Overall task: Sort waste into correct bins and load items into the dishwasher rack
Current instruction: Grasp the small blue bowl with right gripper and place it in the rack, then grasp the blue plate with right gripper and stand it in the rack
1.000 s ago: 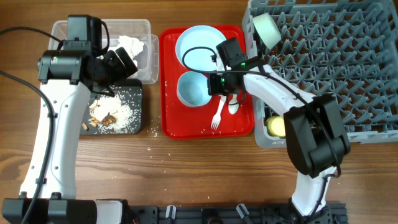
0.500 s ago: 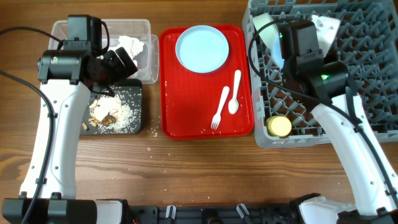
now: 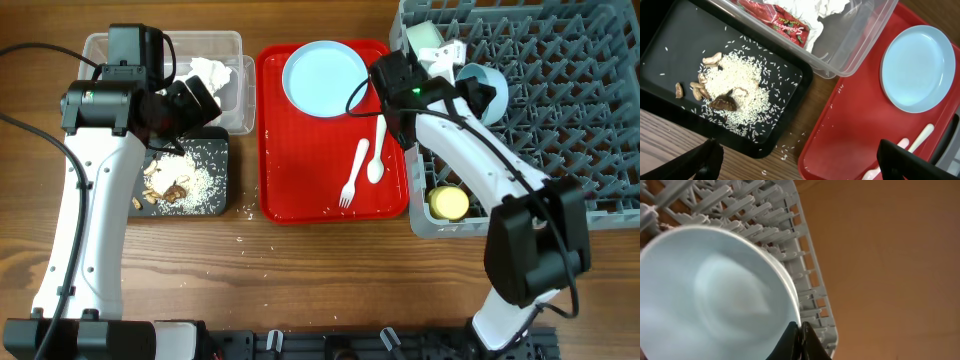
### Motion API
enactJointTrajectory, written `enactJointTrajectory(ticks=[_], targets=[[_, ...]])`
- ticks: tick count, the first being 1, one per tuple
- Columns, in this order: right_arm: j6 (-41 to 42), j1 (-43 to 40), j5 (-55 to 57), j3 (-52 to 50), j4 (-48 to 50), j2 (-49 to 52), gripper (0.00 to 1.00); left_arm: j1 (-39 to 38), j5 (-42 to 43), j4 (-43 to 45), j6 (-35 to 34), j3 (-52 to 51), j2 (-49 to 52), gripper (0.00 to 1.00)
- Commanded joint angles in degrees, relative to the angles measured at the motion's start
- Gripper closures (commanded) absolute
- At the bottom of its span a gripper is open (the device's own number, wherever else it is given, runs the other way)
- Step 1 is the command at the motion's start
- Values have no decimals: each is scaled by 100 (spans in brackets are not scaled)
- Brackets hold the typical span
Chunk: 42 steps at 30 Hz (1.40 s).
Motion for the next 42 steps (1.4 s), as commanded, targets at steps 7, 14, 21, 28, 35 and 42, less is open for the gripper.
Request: enactJointTrajectory(ticks=[7,14,21,28,35,42], targets=[[-634,662,-588,17,138,251,96,39,-74,-2,24,33,0,0],[-710,929,-1659,92,153,238,50,39,-76,-2,24,33,0,0],[-527,970,-3652,890,164,-605,38,39,-74,-2,24,33,0,0],[1567,304,-7219,1045,2162,59,46,39,-74,-2,24,33,0,0],[2332,50,-7149,1047,2627,1633,54,39,-76,-2,26,33,0,0],[2286,-46,-7176,1047,2465,2378,70,39,-76,-2,24,33,0,0]])
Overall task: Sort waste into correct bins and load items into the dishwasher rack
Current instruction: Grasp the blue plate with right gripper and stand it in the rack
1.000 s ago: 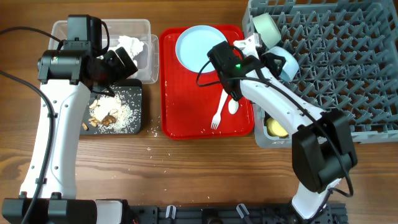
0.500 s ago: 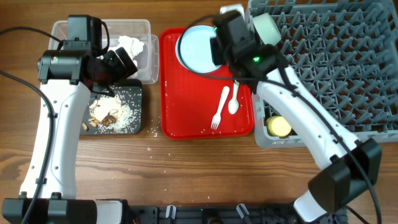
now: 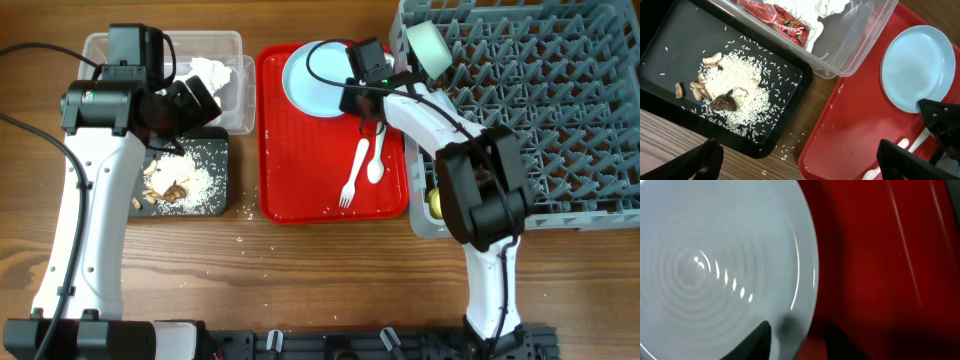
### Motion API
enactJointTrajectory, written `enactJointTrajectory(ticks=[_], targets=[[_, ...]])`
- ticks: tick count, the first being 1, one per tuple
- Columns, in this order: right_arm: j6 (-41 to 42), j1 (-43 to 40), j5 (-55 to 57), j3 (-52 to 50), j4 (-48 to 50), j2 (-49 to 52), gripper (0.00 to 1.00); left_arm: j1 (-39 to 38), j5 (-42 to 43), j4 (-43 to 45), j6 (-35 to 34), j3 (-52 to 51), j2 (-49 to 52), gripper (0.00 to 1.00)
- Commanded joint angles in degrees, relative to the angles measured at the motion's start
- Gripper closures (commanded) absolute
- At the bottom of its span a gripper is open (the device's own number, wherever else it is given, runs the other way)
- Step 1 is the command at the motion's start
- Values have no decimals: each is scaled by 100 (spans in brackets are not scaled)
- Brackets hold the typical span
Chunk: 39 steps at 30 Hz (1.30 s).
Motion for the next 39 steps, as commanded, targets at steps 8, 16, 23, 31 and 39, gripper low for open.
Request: enactJointTrajectory(ticks=[8,16,23,31,39], targets=[[-960,-31,-144,20,-616,-752,96,39,-79,-2,24,33,0,0],[-3307,-138,4317,37,-1574,-4256,96,39,-76,-2,24,33,0,0],[-5705,-1335,4555,-151,-1996,-4129,96,39,-76,-2,24,33,0,0],[-6710,-1707,4251,-295,-872,-2651,96,39,-79,-2,26,33,0,0],[-5602,-1714,3810,-247,-726,-2465,0,39,-76,-2,24,33,0,0]])
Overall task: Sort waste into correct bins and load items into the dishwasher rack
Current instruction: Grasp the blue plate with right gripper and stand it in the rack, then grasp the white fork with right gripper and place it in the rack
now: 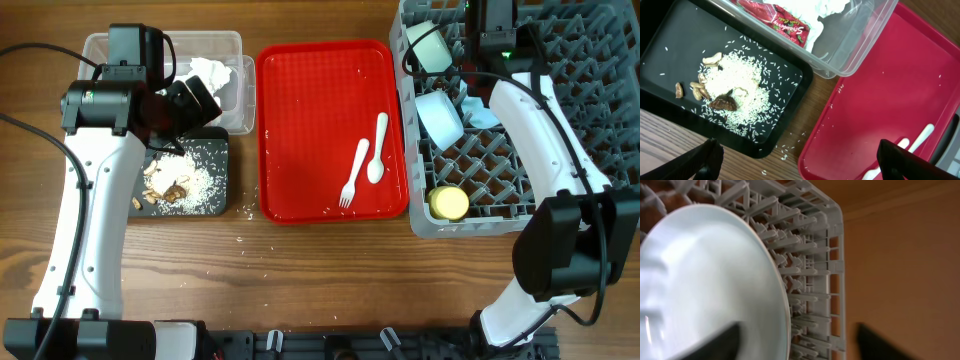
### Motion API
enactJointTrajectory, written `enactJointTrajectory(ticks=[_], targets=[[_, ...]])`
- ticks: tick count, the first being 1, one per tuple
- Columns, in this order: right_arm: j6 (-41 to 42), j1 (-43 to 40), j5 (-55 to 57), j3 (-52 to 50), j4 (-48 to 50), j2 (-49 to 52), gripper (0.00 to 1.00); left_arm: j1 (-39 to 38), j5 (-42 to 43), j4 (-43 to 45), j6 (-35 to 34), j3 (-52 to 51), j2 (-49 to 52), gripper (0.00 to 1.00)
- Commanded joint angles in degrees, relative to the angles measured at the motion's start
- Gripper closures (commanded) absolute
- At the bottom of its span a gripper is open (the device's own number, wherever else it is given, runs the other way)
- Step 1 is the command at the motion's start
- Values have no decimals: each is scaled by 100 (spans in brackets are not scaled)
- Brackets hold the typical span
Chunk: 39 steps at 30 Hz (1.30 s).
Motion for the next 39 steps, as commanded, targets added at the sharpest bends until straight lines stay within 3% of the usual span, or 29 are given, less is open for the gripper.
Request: enactJointTrajectory(ticks=[1,3,5,6,7,10,11,13,14,16,22,26,31,36,39], targets=[[785,28,-914,109,-254,-636,0,39,-76,-2,26,33,-2,0],[1327,120,-2627,160,-704,-1373,0,39,-76,-2,24,33,-2,0],[2461,184,-5506,157,-1115,-2090,0,39,-76,-2,24,33,-2,0],[2594,199,-7464,151,-1259,-2304,4,39,-76,-2,24,33,-2,0],[2905,332,-7910,81,-1375,-2275,4,39,-76,-2,24,33,-2,0],[4358,1067,-6505,-612,-1543,-2055,11,39,-79,-2,24,33,-2,0],[5202,1357,-5880,-1073,-1637,-1906,13,39,-76,-2,24,33,-2,0],[5547,1685,-5681,-1694,-1414,-1648,19,39,-76,-2,24,33,-2,0],[5545,1818,-5657,-2041,-1115,-1495,28,39,-76,-2,24,33,-2,0],[5587,1919,-5659,-2315,-758,-1268,35,39,-76,-2,24,33,-2,0],[5429,2208,-5613,-2400,-210,175,44,39,-76,-2,24,33,-2,0],[5296,2208,-5565,-2400,-101,505,55,39,-76,-2,24,33,-2,0],[5073,2208,-5383,-2400,-63,835,96,39,-76,-2,24,33,-2,0],[4922,2205,-5309,-2347,-146,756,96,39,-79,-2,26,33,-2,0],[4625,2205,-5309,-1904,-826,72,96,39,-76,-2,24,33,-2,0]])
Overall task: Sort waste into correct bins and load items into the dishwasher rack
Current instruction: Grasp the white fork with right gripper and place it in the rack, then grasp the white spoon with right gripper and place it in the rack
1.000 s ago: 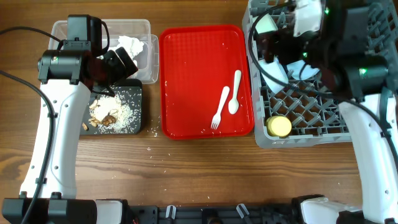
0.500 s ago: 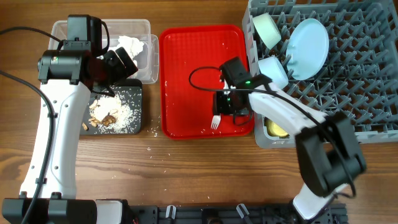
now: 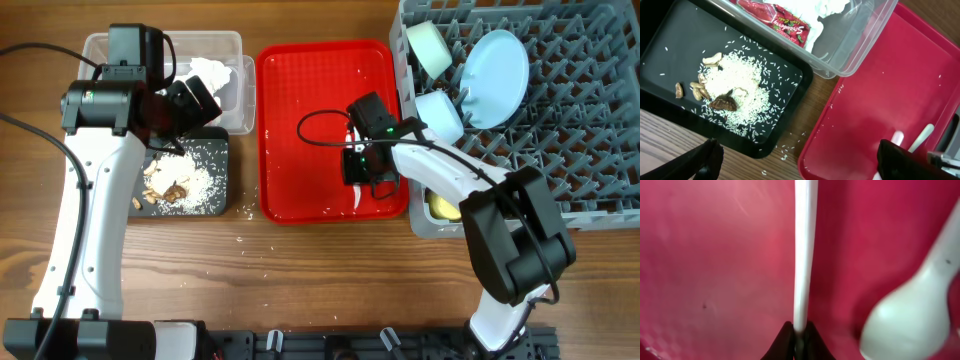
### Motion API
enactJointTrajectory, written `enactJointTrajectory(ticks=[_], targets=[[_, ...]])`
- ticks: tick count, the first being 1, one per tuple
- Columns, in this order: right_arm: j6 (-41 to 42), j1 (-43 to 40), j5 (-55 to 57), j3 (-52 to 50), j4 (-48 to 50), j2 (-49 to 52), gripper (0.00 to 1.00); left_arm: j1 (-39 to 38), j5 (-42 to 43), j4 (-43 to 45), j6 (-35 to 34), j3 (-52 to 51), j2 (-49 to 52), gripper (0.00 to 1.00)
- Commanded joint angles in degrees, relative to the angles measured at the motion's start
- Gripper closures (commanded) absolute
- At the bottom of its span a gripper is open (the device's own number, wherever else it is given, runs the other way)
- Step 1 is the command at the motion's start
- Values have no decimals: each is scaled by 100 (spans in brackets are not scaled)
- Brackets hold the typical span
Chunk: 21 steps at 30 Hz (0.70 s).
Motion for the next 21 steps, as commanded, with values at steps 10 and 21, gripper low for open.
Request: enactJointTrajectory(ticks=[10,21], targets=[[1043,-2660,1744,949,-2651,-3654,96,39,-76,-4,26,33,-2,0],[837,-3353,839,155,-1810,-2632,38,39,-76,-4,24,33,-2,0]])
